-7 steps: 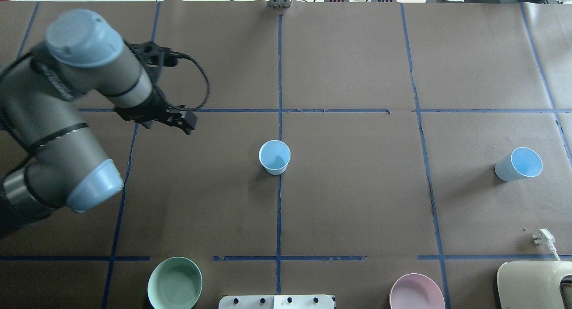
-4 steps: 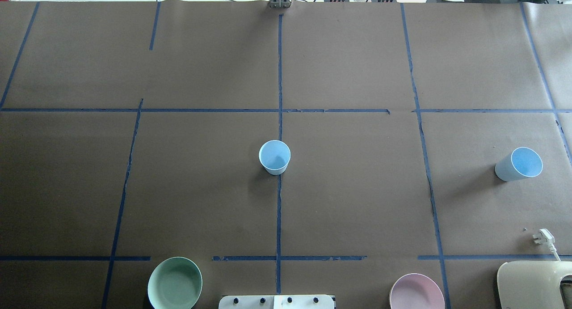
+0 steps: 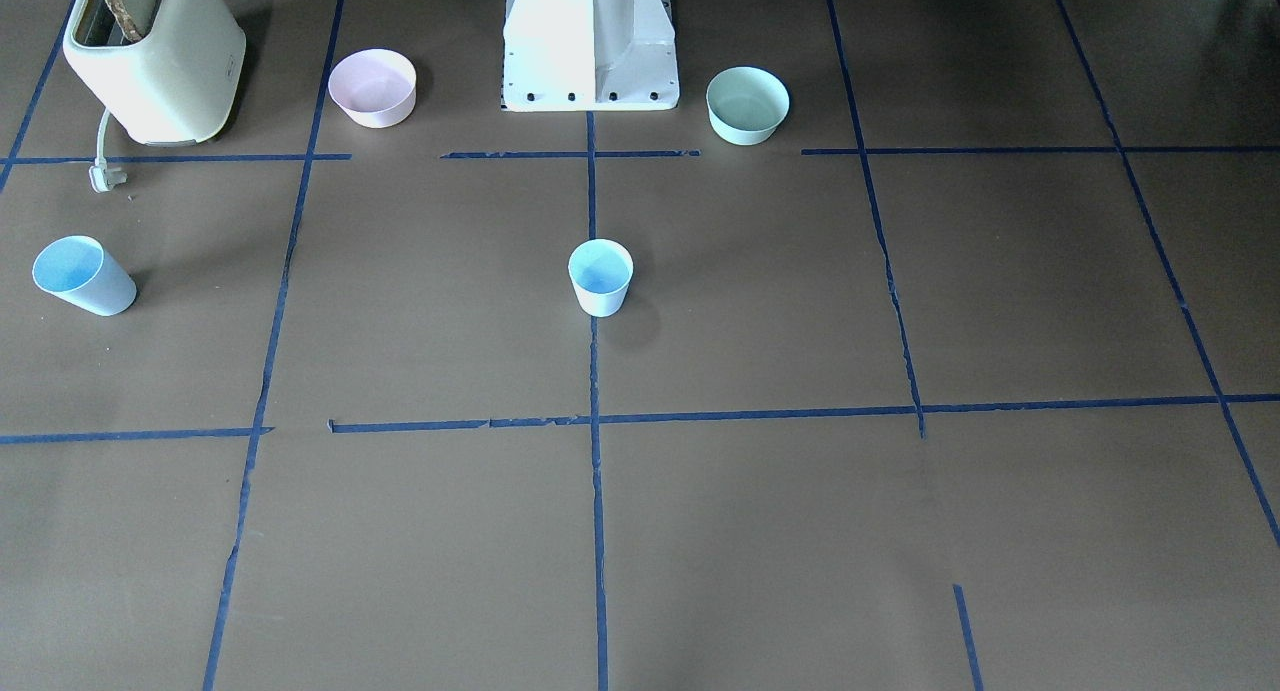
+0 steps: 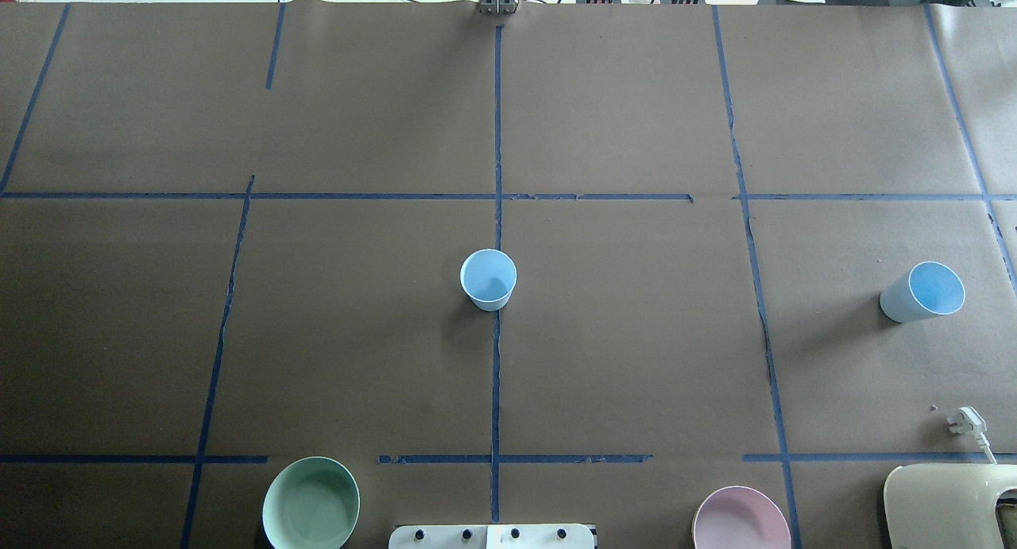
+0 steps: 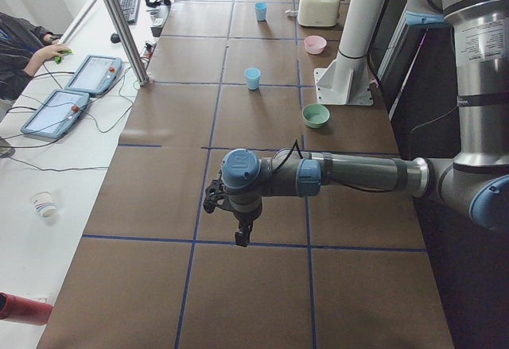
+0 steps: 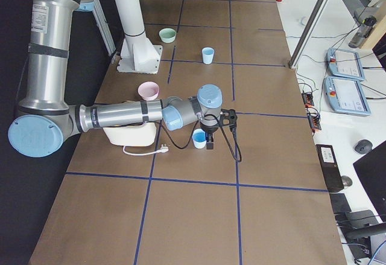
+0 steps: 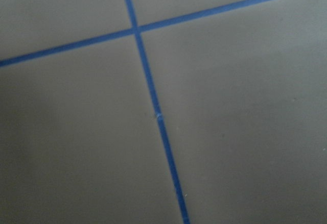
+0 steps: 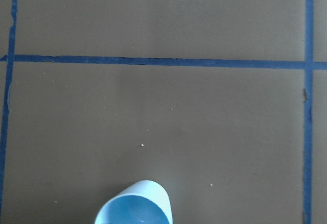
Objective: Stack blue cups with both arms
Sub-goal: 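Lower the right gripper onto the other light blue cup and close it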
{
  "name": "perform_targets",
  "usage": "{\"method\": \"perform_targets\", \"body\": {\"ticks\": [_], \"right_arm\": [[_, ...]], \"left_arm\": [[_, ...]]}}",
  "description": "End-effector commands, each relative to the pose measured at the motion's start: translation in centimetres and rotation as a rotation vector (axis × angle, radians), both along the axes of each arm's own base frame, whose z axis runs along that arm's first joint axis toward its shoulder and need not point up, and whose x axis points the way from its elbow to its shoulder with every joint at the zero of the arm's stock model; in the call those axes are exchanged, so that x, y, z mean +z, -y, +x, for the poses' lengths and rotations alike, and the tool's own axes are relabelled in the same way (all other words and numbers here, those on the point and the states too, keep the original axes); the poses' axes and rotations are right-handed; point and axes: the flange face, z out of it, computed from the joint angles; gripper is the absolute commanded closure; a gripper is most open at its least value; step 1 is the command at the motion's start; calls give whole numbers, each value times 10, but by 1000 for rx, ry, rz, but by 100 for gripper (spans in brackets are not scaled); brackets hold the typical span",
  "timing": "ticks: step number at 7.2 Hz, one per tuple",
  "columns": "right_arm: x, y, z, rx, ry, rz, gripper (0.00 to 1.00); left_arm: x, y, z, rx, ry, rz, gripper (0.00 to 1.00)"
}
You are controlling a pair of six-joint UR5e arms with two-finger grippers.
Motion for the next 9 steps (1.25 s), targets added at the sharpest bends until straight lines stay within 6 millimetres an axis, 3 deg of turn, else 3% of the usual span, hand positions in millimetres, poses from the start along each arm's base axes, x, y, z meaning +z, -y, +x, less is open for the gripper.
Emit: {"method": "perform_targets", "body": {"ticks": [1, 5, 6, 7, 8, 9], "right_arm": [[26, -5, -44, 17, 1, 28, 0], [59, -37, -60, -50, -41, -22, 1], [70, -38, -69, -59, -66, -34, 8], [69, -33, -74, -62, -62, -33, 45], [64, -30, -76, -62, -57, -23, 91], [57, -27, -78, -66, -42, -17, 100]], "left_arm": [[-2, -2, -1, -2, -1, 5, 0], [-6, -1, -1, -2, -1, 13, 0], [-5, -2, -2, -3, -1, 11, 0], [-6, -2, -2, -4, -1, 13, 0], [-5, -2, -1, -2, -1, 11, 0], [-5, -2, -1, -2, -1, 11, 0]]}}
